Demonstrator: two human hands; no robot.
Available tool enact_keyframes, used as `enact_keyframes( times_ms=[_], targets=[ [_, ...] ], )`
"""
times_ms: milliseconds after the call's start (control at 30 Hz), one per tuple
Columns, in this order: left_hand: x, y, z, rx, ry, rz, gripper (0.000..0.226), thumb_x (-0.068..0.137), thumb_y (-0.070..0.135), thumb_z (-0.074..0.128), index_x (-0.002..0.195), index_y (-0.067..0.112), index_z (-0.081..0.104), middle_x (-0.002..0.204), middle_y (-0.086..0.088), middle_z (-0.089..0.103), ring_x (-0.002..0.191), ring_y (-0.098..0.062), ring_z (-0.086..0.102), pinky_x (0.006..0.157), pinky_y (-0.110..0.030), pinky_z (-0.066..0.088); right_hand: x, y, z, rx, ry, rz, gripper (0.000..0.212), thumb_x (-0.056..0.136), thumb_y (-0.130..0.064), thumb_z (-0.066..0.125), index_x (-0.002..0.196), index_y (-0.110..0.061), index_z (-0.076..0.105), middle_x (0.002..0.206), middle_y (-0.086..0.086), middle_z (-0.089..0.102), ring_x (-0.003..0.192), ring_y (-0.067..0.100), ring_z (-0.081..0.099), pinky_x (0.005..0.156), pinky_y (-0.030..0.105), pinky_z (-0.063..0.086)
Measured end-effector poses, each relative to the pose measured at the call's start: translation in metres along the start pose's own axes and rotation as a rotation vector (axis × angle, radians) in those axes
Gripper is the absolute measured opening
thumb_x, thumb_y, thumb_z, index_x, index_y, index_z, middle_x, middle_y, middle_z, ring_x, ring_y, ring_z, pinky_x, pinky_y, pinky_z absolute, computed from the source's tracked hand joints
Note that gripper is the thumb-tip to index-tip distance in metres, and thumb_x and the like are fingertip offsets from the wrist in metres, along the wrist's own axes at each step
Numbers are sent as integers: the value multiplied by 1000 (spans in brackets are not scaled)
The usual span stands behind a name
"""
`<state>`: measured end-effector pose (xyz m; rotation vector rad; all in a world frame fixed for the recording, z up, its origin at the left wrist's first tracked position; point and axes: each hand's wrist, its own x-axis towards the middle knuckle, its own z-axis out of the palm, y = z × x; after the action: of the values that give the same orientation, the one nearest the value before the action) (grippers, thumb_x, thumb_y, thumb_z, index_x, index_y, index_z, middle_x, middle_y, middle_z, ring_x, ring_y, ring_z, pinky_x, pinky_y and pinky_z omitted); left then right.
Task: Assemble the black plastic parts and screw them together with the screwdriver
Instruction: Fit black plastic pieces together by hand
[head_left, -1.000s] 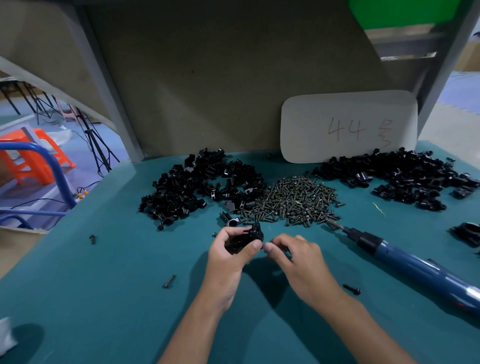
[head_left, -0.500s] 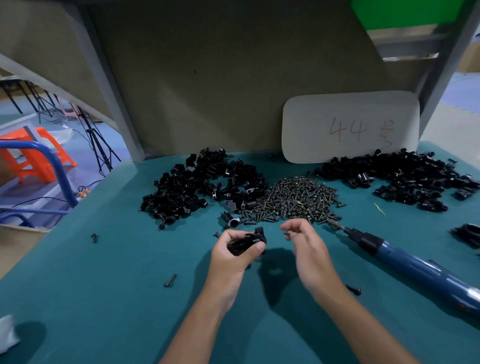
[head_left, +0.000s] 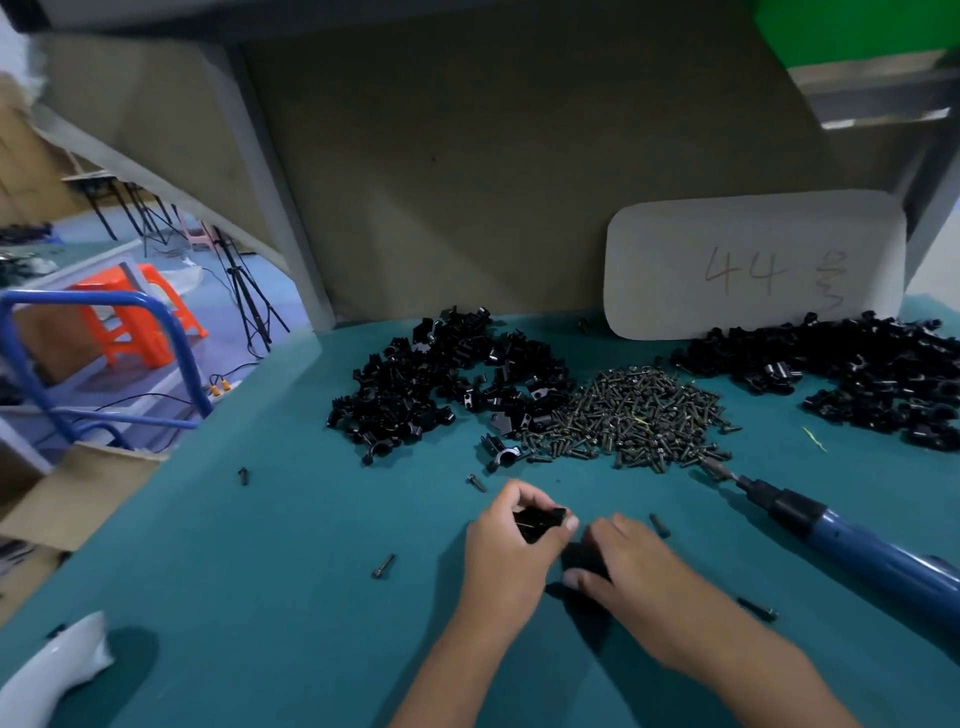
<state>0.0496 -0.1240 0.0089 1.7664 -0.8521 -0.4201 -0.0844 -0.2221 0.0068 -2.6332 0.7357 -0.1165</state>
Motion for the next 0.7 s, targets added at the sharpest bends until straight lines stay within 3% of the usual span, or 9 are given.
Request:
enact_keyframes(
  times_ms=[67,133,267,333,400,467,567,633,700],
  targets=[
    [-5,5,-5,121,3,29,22,80,45,77,84,32,60,85,16,70,84,0,64,70,-16,50,-3,8,-10,-34,-64,21,50,85,-81,46,89,-33,37,94,-17,37,90,6,36,75,25,31],
    [-11,9,-7,292,-40,67,30,78,64,64,84,35,56,89,20,62,92,2,55,80,-24,47,-5,17,-22,22,-177,38,60,70,-87,59,89,-33,43,97,-13,43,91,4,41,72,23,36],
    [-23,-3,-7,648,-150,65,45,84,77,40,83,33,50,97,20,43,102,-7,35,93,-31,30,-4,27,-29,38,-207,9,45,73,-74,69,91,-39,49,101,-17,49,94,-2,47,77,19,41],
    [-25,-7,-14,674,-182,20,50,87,80,31,87,34,50,99,21,41,103,-7,35,95,-33,29,-4,30,-29,91,-163,9,40,76,-74,67,94,-42,50,102,-20,51,95,-4,48,76,18,41],
    [-15,-8,-25,574,-107,30,48,91,79,21,86,40,49,95,25,46,100,4,40,94,-31,29,-4,29,-31,169,-86,51,39,76,-74,67,95,-44,52,103,-22,54,95,-5,49,75,17,42],
    [11,-8,-42,505,110,48,35,97,70,28,87,44,50,94,27,53,96,7,48,97,-31,32,-3,28,-33,230,6,96,38,74,-70,71,95,-43,54,100,-19,56,93,-3,50,74,18,42],
    [66,-22,-83,537,428,-67,24,96,48,55,110,29,59,116,3,57,109,-18,48,97,-36,34,-4,26,-34,299,120,106,35,75,-63,76,94,-43,55,93,-19,56,87,-5,48,70,17,40],
    [94,-38,-105,592,473,-240,41,94,43,64,129,23,56,130,-13,51,120,-32,42,103,-42,35,-5,25,-35,345,160,115,32,78,-59,76,97,-44,56,89,-20,54,81,-8,47,66,15,38],
    [109,-53,-115,638,400,-324,46,94,42,66,135,27,53,131,-15,52,122,-38,44,105,-45,36,-4,25,-35,391,181,119,30,80,-56,76,99,-44,57,85,-17,52,76,-9,46,64,15,37]
  ],
)
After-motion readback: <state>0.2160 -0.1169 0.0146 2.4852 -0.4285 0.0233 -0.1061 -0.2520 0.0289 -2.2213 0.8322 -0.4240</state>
